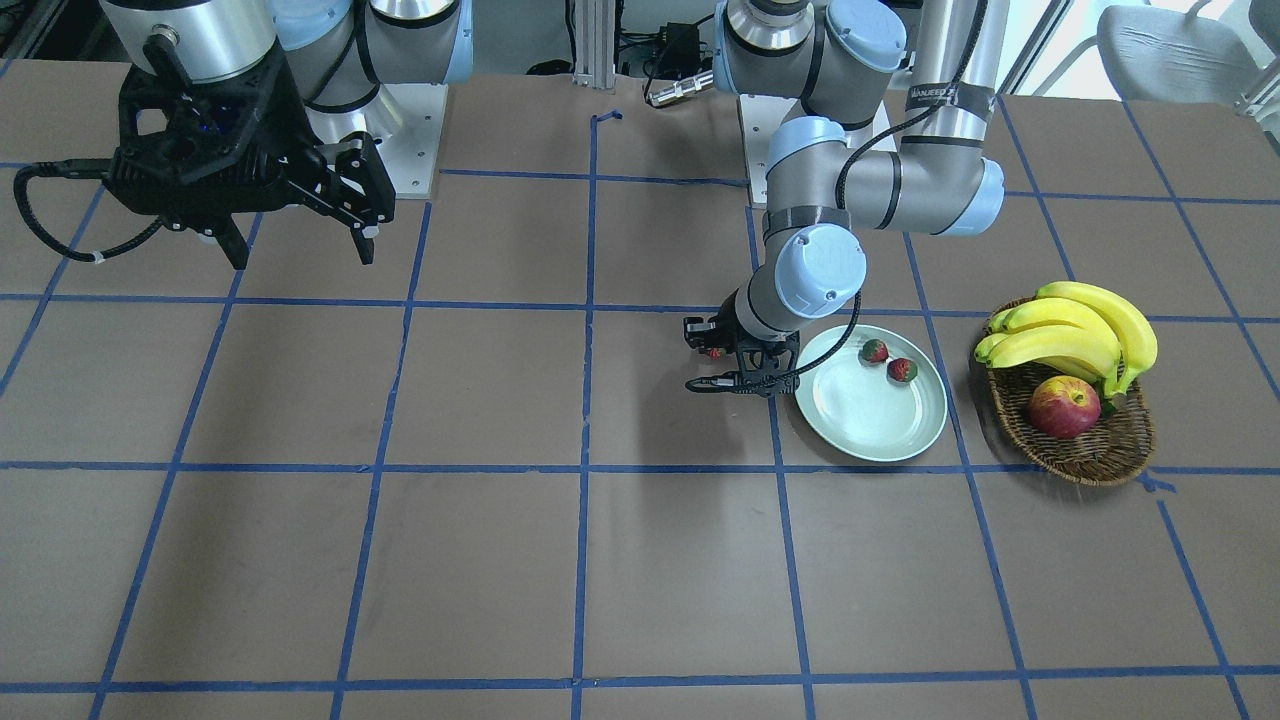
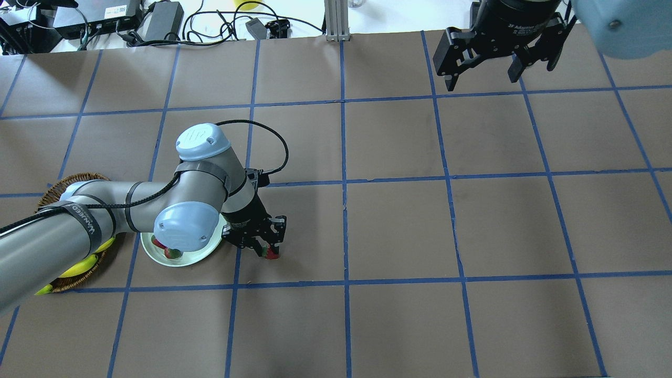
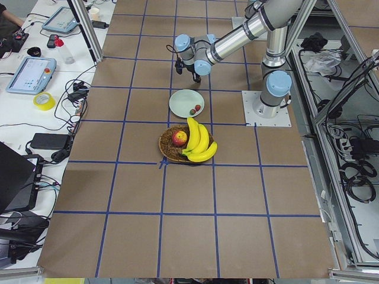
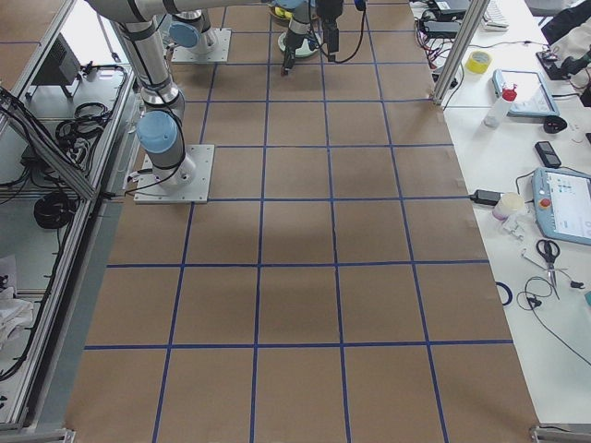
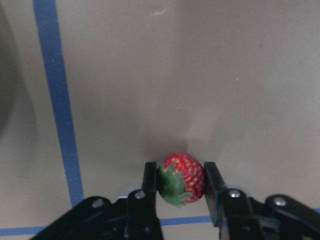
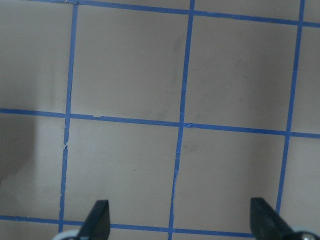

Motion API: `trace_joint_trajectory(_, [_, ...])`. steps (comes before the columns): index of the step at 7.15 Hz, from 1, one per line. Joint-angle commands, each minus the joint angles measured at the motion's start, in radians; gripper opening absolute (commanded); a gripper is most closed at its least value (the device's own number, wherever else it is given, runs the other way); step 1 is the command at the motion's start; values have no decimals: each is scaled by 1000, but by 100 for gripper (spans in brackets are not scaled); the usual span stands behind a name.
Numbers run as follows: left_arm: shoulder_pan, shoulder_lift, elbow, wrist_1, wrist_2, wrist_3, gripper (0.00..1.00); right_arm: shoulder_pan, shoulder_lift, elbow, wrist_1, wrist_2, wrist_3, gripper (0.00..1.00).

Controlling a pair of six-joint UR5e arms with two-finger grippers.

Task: Collect all strawberries into plate
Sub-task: 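Carry the last strawberry into the plate, release, and lift away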

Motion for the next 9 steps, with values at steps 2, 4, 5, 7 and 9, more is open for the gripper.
trace_joint_trajectory(2, [66, 29, 211, -203, 13, 19, 0, 0, 0, 0, 0, -2, 0, 100])
trace_joint_trajectory(4, [201, 26, 336, -350, 85, 147, 0, 0, 0, 0, 0, -2, 0, 100])
trace_joint_trajectory(5, [261, 20, 331, -352, 174, 202, 0, 0, 0, 0, -1, 0, 0, 100])
trace_joint_trajectory(7, [334, -13, 318, -349, 182, 261, 0, -2, 0, 0, -1, -2, 0, 100])
trace_joint_trajectory(9, [334, -17, 307, -338, 181, 256, 100, 0, 0, 0, -1, 0, 0, 100])
